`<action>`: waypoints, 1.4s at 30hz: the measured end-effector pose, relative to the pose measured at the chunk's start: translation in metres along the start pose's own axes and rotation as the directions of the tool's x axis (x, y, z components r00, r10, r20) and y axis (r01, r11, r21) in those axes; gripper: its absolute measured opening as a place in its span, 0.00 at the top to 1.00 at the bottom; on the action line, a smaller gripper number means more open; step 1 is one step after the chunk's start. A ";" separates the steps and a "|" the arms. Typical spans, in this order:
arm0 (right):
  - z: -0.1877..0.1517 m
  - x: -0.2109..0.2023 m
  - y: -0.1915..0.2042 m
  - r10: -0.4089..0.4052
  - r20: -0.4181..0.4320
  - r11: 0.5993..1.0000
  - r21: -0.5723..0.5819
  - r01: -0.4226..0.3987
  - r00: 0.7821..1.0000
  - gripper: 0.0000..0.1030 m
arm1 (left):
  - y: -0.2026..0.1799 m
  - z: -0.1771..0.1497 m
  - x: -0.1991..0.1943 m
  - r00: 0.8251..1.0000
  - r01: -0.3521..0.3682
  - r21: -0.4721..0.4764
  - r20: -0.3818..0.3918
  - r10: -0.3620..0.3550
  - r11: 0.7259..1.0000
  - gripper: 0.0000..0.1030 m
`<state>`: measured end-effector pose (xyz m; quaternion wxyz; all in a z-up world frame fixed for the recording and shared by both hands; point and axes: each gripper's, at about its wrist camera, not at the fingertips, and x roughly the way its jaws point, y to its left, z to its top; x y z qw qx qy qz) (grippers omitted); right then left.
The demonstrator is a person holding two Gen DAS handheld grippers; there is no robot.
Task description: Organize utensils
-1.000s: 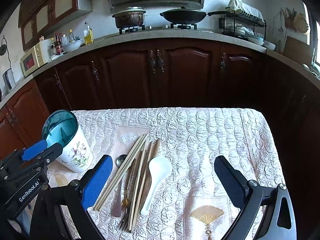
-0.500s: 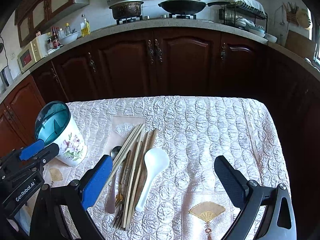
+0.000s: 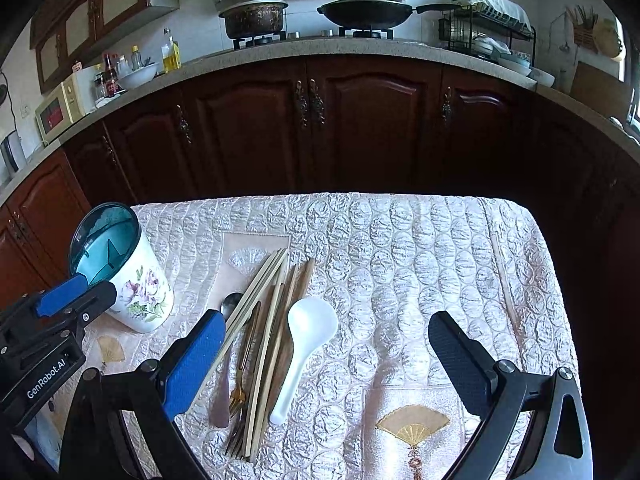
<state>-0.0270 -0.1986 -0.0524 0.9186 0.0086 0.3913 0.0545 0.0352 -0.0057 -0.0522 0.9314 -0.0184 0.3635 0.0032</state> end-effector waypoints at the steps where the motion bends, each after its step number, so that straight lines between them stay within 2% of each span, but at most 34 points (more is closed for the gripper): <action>1: 0.000 0.000 0.000 -0.002 -0.001 1.000 -0.001 0.002 1.000 0.02 | 0.000 0.000 0.001 1.000 -0.002 0.001 -0.003 0.002 1.000 0.56; 12: -0.004 0.011 -0.003 -0.008 -0.029 1.000 0.002 0.008 1.000 0.02 | 0.000 -0.004 0.011 1.000 0.001 0.004 -0.022 0.000 1.000 0.56; 14: -0.005 0.015 -0.004 -0.013 -0.035 1.000 -0.004 0.013 0.999 0.02 | 0.000 -0.007 0.014 0.999 0.014 0.007 -0.034 -0.014 1.000 0.56; 17: -0.008 0.026 -0.008 0.020 -0.068 1.000 0.008 -0.019 0.998 0.02 | 0.002 -0.015 0.026 0.993 0.072 0.001 -0.095 -0.072 0.997 0.56; 19: -0.011 0.036 -0.012 0.067 -0.095 0.998 0.026 -0.064 0.993 0.07 | 0.001 -0.023 0.036 0.985 0.107 0.001 -0.138 -0.106 0.994 0.56; 21: -0.014 0.050 -0.016 0.127 -0.131 0.992 0.046 -0.122 0.983 0.19 | -0.004 -0.031 0.049 0.978 0.124 0.016 -0.173 -0.119 0.992 0.56; 24: -0.016 0.074 -0.020 0.197 -0.190 0.979 0.086 -0.184 0.962 0.46 | -0.011 -0.040 0.066 0.966 0.155 0.021 -0.211 -0.148 0.988 0.56; 28: -0.016 0.106 -0.022 0.257 -0.244 0.964 0.126 -0.232 0.935 0.52 | -0.019 -0.047 0.094 0.958 0.155 0.047 -0.250 -0.138 0.987 0.57; 30: -0.017 0.119 -0.022 0.274 -0.264 0.960 0.139 -0.245 0.925 0.53 | -0.019 -0.049 0.108 0.950 0.165 0.031 -0.273 -0.150 0.986 0.62; 33: -0.018 0.134 -0.026 0.298 -0.279 0.951 0.175 -0.257 0.913 0.54 | -0.016 -0.049 0.121 0.937 0.193 -0.020 -0.293 -0.190 0.981 0.72; 35: -0.019 0.146 -0.030 0.332 -0.284 0.936 0.214 -0.278 0.899 0.56 | -0.014 -0.048 0.126 0.927 0.230 -0.045 -0.292 -0.233 0.972 0.84; 37: -0.020 0.155 -0.032 0.358 -0.291 0.925 0.241 -0.295 0.887 0.60 | -0.015 -0.047 0.124 0.914 0.270 -0.067 -0.297 -0.277 0.961 0.91; 38: -0.021 0.158 -0.033 0.368 -0.287 0.920 0.250 -0.301 0.885 0.69 | -0.014 -0.047 0.124 0.909 0.278 -0.069 -0.302 -0.286 0.958 0.94; 39: -0.022 0.161 -0.033 0.371 -0.288 0.919 0.249 -0.305 0.883 0.84 | -0.013 -0.048 0.123 0.908 0.279 -0.069 -0.306 -0.286 0.958 0.95; 42: -0.024 0.161 -0.033 0.374 -0.295 0.920 0.237 -0.312 0.879 0.96 | -0.003 -0.054 0.117 0.900 0.287 -0.079 -0.320 -0.297 0.955 0.96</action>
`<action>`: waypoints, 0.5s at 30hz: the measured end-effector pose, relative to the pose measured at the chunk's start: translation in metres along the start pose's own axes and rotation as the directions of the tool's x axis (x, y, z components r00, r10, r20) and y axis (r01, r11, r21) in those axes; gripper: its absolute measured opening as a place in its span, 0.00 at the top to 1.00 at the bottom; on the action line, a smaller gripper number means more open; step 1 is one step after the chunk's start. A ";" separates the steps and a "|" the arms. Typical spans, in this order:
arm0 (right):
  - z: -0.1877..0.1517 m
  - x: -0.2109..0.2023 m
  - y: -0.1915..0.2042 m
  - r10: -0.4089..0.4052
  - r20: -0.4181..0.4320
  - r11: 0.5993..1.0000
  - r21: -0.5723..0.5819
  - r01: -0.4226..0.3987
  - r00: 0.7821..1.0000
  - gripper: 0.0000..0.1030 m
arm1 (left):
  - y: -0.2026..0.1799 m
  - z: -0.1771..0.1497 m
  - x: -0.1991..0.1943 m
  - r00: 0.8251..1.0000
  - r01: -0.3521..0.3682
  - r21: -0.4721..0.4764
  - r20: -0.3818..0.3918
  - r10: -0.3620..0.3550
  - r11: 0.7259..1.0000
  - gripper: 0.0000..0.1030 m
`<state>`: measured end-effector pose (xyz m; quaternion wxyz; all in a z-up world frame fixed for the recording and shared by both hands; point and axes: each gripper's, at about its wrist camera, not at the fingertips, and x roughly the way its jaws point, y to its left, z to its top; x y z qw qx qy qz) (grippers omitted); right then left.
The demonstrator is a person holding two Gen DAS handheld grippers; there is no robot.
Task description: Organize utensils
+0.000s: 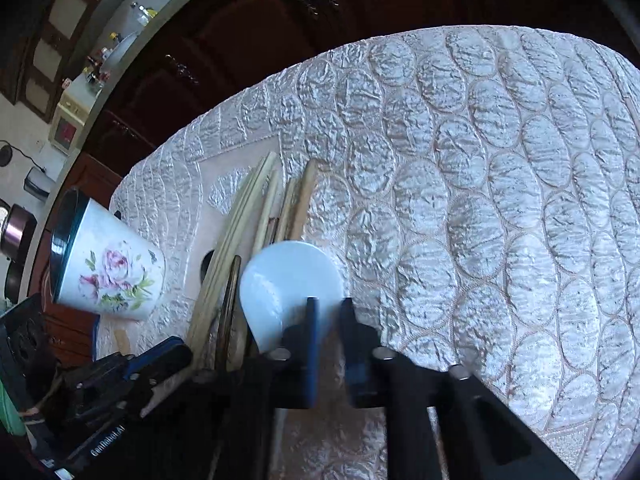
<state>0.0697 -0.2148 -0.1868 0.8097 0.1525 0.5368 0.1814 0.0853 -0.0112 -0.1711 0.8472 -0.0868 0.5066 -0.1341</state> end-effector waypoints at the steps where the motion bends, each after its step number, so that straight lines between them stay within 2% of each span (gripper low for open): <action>1: -0.002 -0.002 0.000 0.009 -0.002 1.000 -0.003 -0.009 1.000 0.97 | 0.004 -0.005 -0.003 1.000 -0.006 -0.003 -0.004 0.006 1.000 0.96; 5: -0.017 -0.019 -0.002 -0.002 0.008 0.999 -0.049 0.003 1.000 0.98 | 0.013 -0.021 -0.021 0.999 -0.033 -0.010 -0.002 0.033 0.999 0.97; 10: -0.024 -0.033 0.000 -0.021 0.031 0.996 -0.080 0.024 0.999 0.97 | 0.017 -0.044 -0.043 0.999 -0.032 -0.008 -0.002 0.032 0.999 0.96; 11: -0.023 -0.033 0.000 -0.003 0.037 0.997 -0.077 0.006 0.999 0.90 | 0.018 -0.047 -0.046 0.999 -0.035 -0.004 -0.004 0.035 0.999 0.96; 12: -0.021 -0.033 -0.002 0.007 0.031 0.998 -0.067 -0.005 1.000 0.72 | 0.018 -0.050 -0.048 0.999 -0.040 0.001 -0.005 0.040 0.999 0.96; 13: -0.018 -0.031 -0.003 0.020 0.022 0.999 -0.048 -0.019 1.000 0.62 | 0.017 -0.052 -0.050 0.998 -0.055 0.008 -0.001 0.055 0.998 0.96; 14: -0.016 -0.028 -0.004 0.028 0.023 0.999 -0.038 -0.027 0.999 0.56 | 0.016 -0.053 -0.051 0.998 -0.069 0.013 0.005 0.068 0.998 0.97; 15: -0.012 -0.025 -0.001 0.022 0.030 0.999 -0.038 -0.021 0.999 0.56 | 0.014 -0.052 -0.052 0.997 -0.080 0.024 0.017 0.079 0.997 0.97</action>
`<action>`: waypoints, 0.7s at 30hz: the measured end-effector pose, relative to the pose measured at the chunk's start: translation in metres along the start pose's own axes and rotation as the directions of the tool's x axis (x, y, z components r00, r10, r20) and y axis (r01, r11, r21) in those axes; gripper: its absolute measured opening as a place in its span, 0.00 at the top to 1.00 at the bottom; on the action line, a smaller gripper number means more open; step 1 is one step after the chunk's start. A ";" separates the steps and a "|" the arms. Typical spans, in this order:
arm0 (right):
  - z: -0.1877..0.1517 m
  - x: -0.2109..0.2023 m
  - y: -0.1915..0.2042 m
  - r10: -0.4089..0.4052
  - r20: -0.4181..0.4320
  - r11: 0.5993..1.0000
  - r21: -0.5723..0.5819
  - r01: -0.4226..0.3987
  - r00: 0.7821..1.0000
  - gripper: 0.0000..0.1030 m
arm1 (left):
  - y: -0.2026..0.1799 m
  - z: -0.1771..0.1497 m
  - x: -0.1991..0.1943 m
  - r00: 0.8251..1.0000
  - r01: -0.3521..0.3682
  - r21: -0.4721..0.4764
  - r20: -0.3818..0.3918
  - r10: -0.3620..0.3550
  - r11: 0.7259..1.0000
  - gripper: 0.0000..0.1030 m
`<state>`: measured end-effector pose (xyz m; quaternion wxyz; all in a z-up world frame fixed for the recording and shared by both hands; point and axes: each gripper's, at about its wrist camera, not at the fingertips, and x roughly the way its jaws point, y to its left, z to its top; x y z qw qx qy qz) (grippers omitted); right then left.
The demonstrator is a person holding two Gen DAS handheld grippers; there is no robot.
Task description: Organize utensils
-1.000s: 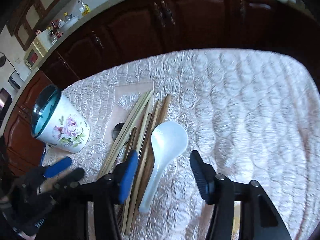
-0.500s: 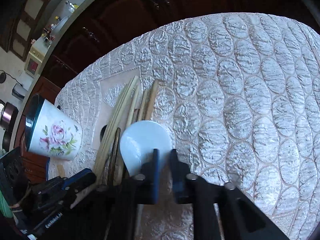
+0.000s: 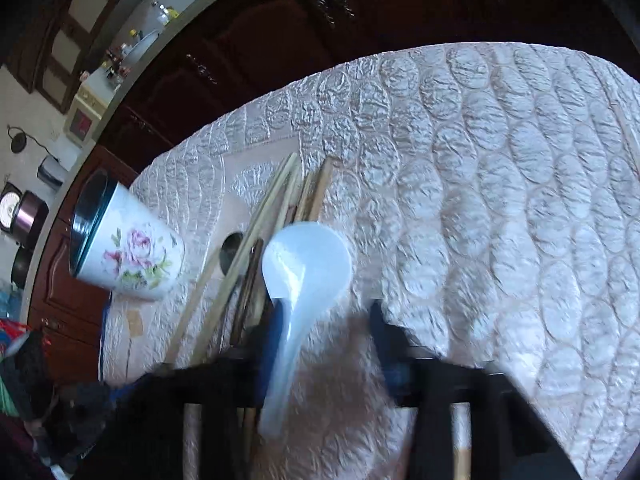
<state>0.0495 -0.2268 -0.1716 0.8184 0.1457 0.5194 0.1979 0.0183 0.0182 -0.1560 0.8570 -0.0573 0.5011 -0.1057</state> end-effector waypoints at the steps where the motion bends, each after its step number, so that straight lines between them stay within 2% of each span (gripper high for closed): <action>1: 0.002 0.003 0.002 -0.009 -0.007 1.000 -0.003 0.009 1.000 0.56 | 0.000 0.001 -0.001 1.000 -0.003 0.002 0.006 0.003 1.000 0.97; 3: 0.008 0.013 0.008 0.004 -0.040 1.000 0.002 -0.004 0.999 0.52 | 0.000 0.007 0.001 1.000 -0.014 -0.010 0.018 0.014 1.000 0.96; 5: 0.010 0.022 0.015 0.008 -0.065 1.000 -0.001 -0.008 0.998 0.42 | 0.001 0.014 0.006 0.999 -0.030 -0.017 0.026 0.031 0.999 0.85; 6: 0.011 0.028 0.020 -0.019 -0.079 1.000 -0.025 0.017 0.997 0.42 | 0.002 0.017 0.008 0.999 -0.039 -0.020 0.030 0.040 0.999 0.82; 7: 0.011 0.031 0.025 -0.044 -0.081 0.998 -0.049 0.040 0.996 0.44 | 0.002 0.020 0.011 0.998 -0.046 -0.023 0.034 0.047 0.999 0.77; 8: 0.011 0.031 0.028 -0.063 -0.080 0.996 -0.061 0.059 0.995 0.58 | 0.003 0.024 0.016 0.998 -0.047 -0.029 0.032 0.048 0.998 0.73; 9: 0.011 0.031 0.028 -0.066 -0.081 0.996 -0.061 0.062 0.994 0.68 | 0.004 0.028 0.021 0.999 -0.043 -0.038 0.025 0.044 0.998 0.73; 10: 0.010 0.029 0.028 -0.058 -0.084 0.997 -0.056 0.053 0.995 0.71 | 0.004 0.031 0.025 0.999 -0.045 -0.042 0.021 0.046 0.998 0.73; 12: 0.005 0.022 0.028 -0.054 -0.079 0.996 -0.071 0.048 0.995 0.92 | 0.004 0.034 0.036 0.998 -0.060 -0.038 0.002 0.060 0.997 0.73; 13: 0.001 0.017 0.027 -0.054 -0.077 0.996 -0.077 0.048 0.996 0.93 | 0.005 0.034 0.040 0.997 -0.073 -0.035 -0.015 0.072 0.997 0.75; 14: -0.003 0.008 0.023 -0.057 -0.078 0.996 -0.077 0.051 0.995 0.93 | 0.006 0.034 0.045 0.996 -0.080 -0.037 -0.035 0.078 0.996 0.85; 16: -0.011 -0.006 0.020 -0.052 -0.088 0.995 -0.090 0.044 0.995 0.94 | 0.008 0.031 0.045 0.997 -0.071 -0.038 -0.044 0.070 0.997 0.94; 18: -0.023 -0.019 0.018 -0.072 -0.100 0.991 -0.122 0.060 0.992 0.94 | 0.010 0.025 0.039 0.997 -0.060 -0.026 -0.053 0.058 0.998 0.96; 21: -0.043 -0.032 0.008 -0.031 -0.159 0.994 -0.110 0.014 0.987 0.94 | 0.016 0.011 0.027 0.997 -0.034 -0.034 -0.077 0.032 0.999 0.96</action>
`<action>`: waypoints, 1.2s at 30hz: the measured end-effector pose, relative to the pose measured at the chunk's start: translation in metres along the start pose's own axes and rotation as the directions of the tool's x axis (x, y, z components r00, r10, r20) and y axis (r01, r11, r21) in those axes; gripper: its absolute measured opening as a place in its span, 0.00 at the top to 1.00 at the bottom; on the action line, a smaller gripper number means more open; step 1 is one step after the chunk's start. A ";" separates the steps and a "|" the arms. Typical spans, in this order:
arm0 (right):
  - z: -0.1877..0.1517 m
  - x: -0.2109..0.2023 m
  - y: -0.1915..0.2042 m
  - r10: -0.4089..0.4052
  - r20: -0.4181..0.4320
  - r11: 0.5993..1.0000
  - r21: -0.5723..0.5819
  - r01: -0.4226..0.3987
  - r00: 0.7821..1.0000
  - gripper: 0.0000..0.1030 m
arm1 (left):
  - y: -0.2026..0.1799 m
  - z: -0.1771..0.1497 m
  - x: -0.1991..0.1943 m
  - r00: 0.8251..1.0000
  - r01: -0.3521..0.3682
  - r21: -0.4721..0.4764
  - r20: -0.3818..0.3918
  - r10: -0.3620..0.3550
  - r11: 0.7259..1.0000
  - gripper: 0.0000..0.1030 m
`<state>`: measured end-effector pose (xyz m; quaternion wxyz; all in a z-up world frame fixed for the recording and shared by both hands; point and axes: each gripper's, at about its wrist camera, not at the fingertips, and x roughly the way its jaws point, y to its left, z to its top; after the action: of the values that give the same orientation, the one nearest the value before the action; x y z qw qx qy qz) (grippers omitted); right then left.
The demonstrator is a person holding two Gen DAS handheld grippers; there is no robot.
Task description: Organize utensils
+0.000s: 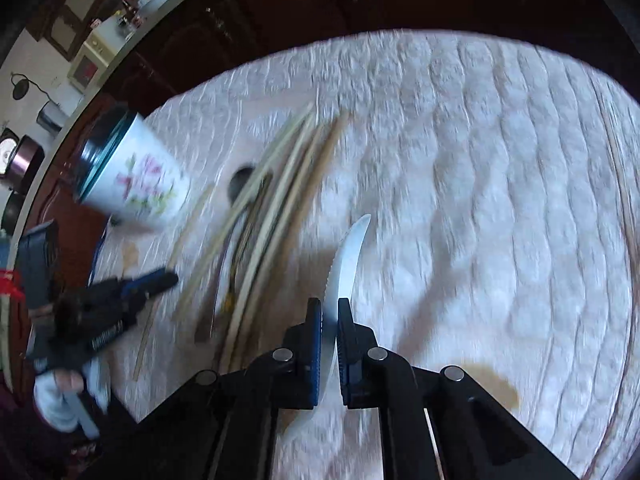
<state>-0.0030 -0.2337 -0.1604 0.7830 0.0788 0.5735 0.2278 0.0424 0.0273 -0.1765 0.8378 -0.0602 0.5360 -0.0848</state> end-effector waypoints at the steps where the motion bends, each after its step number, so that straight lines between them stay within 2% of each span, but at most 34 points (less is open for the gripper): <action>1: -0.006 0.000 -0.004 0.031 -0.029 0.999 0.010 -0.031 0.999 0.94 | 0.003 -0.007 -0.005 1.000 0.007 0.001 -0.013 -0.007 1.000 0.96; 2: -0.015 0.002 -0.007 0.060 -0.077 0.998 0.018 -0.059 0.995 0.93 | 0.002 -0.012 -0.008 1.000 0.009 0.006 -0.019 -0.009 1.000 0.96; 4: -0.027 0.001 -0.013 0.058 -0.098 0.998 0.013 -0.057 0.993 0.79 | 0.002 -0.023 -0.016 0.999 0.019 0.022 -0.032 -0.018 1.000 0.96; 5: -0.031 -0.001 -0.017 0.049 -0.097 0.999 0.014 -0.048 0.994 0.64 | 0.003 -0.026 -0.019 0.999 0.028 0.016 -0.036 -0.028 0.999 0.96; 6: -0.033 -0.004 -0.020 0.054 -0.088 0.998 0.022 -0.053 0.995 0.60 | 0.005 -0.026 -0.023 0.999 0.037 0.004 -0.029 -0.036 0.999 0.96; 10: -0.029 -0.011 -0.028 0.076 -0.055 0.996 0.054 -0.073 0.996 0.60 | 0.000 -0.015 -0.027 0.999 -0.025 0.033 0.032 0.024 0.999 0.75; 15: -0.012 -0.006 -0.041 0.076 -0.054 0.995 0.073 -0.072 0.996 0.60 | -0.014 0.006 -0.010 0.995 -0.088 0.105 0.052 0.083 0.991 0.72; 21: 0.007 0.011 -0.050 0.120 -0.044 0.991 0.070 -0.117 0.992 0.60 | -0.014 0.026 0.019 0.995 -0.101 0.115 -0.001 0.102 0.988 0.71; 22: 0.010 0.012 -0.051 0.133 -0.041 0.990 0.063 -0.130 0.990 0.61 | -0.013 0.027 0.020 0.995 -0.099 0.119 0.003 0.099 0.988 0.72; 23: 0.011 0.013 -0.050 0.135 -0.042 0.990 0.055 -0.132 0.990 0.67 | -0.014 0.027 0.019 0.995 -0.095 0.126 0.006 0.095 0.987 0.76; 24: 0.010 0.014 -0.049 0.123 -0.046 0.992 0.036 -0.122 0.991 0.75 | -0.014 0.027 0.018 0.996 -0.087 0.142 0.007 0.087 0.986 0.84; 25: 0.009 0.014 -0.046 0.118 -0.054 0.993 0.021 -0.117 0.992 0.75 | -0.014 0.026 0.017 0.997 -0.078 0.152 0.006 0.078 0.985 0.96; 27: 0.005 0.009 -0.038 0.130 -0.064 0.991 -0.010 -0.131 0.989 0.86 | -0.011 0.024 0.008 0.999 -0.040 0.150 0.006 0.039 0.988 0.96; 30: 0.000 -0.011 -0.027 0.139 -0.022 0.989 -0.045 -0.140 0.990 0.94 | -0.002 0.020 -0.018 0.999 0.008 0.135 0.050 -0.015 0.991 0.96; 32: -0.003 -0.029 -0.018 0.173 0.009 0.983 -0.071 -0.172 0.985 0.95 | 0.007 0.019 -0.038 0.995 0.035 0.112 0.086 -0.045 0.993 0.96; 36: -0.007 -0.049 0.004 0.142 0.033 0.979 -0.155 -0.136 0.989 0.96 | 0.018 0.019 -0.070 0.986 0.058 0.081 0.149 -0.070 0.995 0.96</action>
<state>-0.0223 -0.2532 -0.1195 0.7812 0.0637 0.5302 0.3233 0.0324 0.0596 -0.1097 0.8747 -0.0517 0.4649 -0.1271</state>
